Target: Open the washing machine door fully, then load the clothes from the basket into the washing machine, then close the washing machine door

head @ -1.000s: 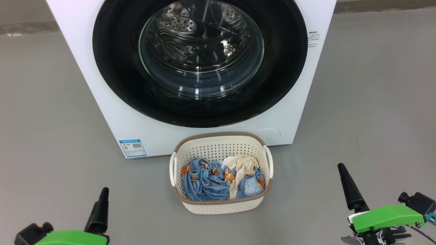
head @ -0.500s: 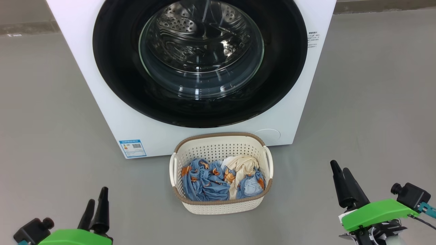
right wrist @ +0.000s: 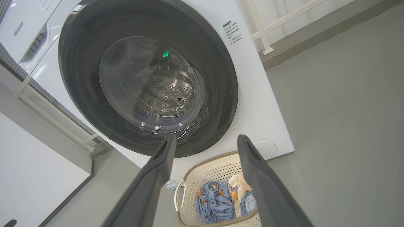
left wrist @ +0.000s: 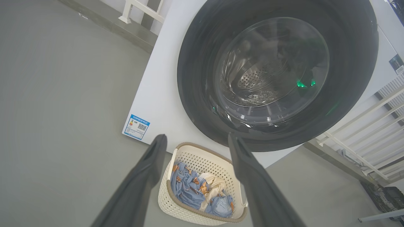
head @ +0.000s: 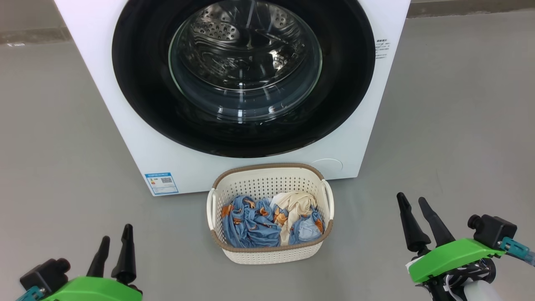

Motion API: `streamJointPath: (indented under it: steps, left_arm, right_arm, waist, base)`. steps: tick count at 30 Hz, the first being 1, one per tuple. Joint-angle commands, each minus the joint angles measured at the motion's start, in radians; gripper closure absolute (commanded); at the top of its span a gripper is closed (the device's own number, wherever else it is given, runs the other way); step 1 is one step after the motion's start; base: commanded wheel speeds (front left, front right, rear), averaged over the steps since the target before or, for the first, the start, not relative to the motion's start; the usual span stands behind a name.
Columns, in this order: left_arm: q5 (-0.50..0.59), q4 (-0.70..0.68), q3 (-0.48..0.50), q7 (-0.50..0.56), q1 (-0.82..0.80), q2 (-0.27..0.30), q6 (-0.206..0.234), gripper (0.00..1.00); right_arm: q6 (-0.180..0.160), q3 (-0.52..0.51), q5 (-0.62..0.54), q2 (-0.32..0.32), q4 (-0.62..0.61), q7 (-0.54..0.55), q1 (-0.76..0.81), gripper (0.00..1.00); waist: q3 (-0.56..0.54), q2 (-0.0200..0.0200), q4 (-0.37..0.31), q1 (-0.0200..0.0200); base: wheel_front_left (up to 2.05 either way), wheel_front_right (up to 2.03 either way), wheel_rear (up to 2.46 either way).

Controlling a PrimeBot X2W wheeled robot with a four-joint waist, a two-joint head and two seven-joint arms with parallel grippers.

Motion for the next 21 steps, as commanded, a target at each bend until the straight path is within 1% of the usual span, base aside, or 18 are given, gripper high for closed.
streamJointPath:
  steps: [1, 10, 21]
  left_arm:
    - [0.034, -0.022, 0.023, -0.016, -0.051, 0.027, -0.002, 0.0]
    - [0.172, -0.025, 0.023, -0.043, -0.056, 0.036, -0.002, 0.0]
    - [0.325, -0.022, 0.042, -0.075, -0.067, 0.035, -0.002, 0.0]
  right_arm:
    - [0.001, 0.025, -0.045, -0.014, -0.027, -0.018, -0.045, 0.0]
    - [0.001, 0.031, -0.198, -0.018, -0.023, -0.044, -0.057, 0.0]
    - [0.001, 0.012, -0.371, -0.008, 0.009, -0.076, -0.073, 0.0]
  waist:
    - [0.0, 0.0, -0.001, -0.0001]
    - [-0.003, 0.0, -0.002, -0.0001]
    - [-0.007, 0.0, -0.007, -0.0001]
  base:
    - [0.0, 0.0, 0.0]
    - [0.0, 0.0, 0.0]
    - [0.0, 0.0, 0.0]
